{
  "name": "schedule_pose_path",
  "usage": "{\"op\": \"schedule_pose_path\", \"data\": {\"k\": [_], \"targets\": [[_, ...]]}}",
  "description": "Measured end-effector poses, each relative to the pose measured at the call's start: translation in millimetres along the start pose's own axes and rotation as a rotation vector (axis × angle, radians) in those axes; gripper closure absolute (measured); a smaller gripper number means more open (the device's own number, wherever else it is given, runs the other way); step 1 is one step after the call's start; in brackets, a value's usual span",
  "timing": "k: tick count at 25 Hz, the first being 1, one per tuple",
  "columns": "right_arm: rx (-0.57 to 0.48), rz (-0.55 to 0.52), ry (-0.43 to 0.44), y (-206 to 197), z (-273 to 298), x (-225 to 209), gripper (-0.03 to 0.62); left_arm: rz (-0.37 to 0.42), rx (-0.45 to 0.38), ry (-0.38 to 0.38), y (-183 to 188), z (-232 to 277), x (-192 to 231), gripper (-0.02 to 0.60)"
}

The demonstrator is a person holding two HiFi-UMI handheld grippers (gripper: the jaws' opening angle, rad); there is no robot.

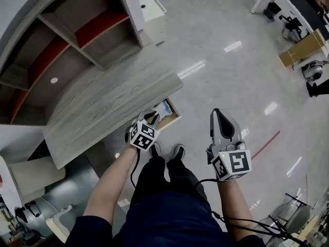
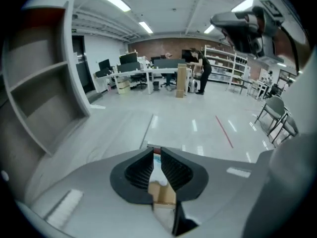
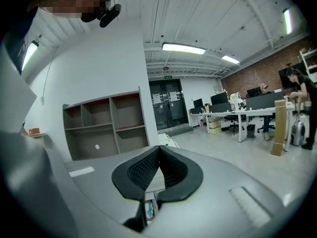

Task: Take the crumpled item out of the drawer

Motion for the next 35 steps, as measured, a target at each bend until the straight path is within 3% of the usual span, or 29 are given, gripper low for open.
{"op": "schedule_pose_path", "data": {"k": [3, 11, 21, 30, 35], "targets": [[0.031, 0.009, -0.035, -10, -1, -1, 0.588, 0.046, 0.084, -0.037, -12, 33, -9, 0.529], [0.108, 0.068, -0.157, -38, -20, -3, 0.588, 0.138, 0.282, -0.101, -44, 92, -21, 0.512], [0.189, 0.190, -0.186, -84, -20, 5, 0.588, 0.191, 0.409, -0.115, -66, 151, -18, 0.512], [0.180, 0.232, -0.201, -89, -20, 8, 0.588, 0.099, 0.443, -0.115, -71, 168, -10, 0.514], [0.179, 0.235, -0.200, -89, -20, 9, 0.588, 0.080, 0.411, -0.158, -65, 158, -16, 0.568]]}}
Point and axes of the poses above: the fingertips, and each gripper's own axes: z forward along the fingers, x to its left, y out of its top, the point moved 10 cm from there along -z, backward along the fingers, and after that the axes turned 4 degrees about -z, right-handed, at the moved point
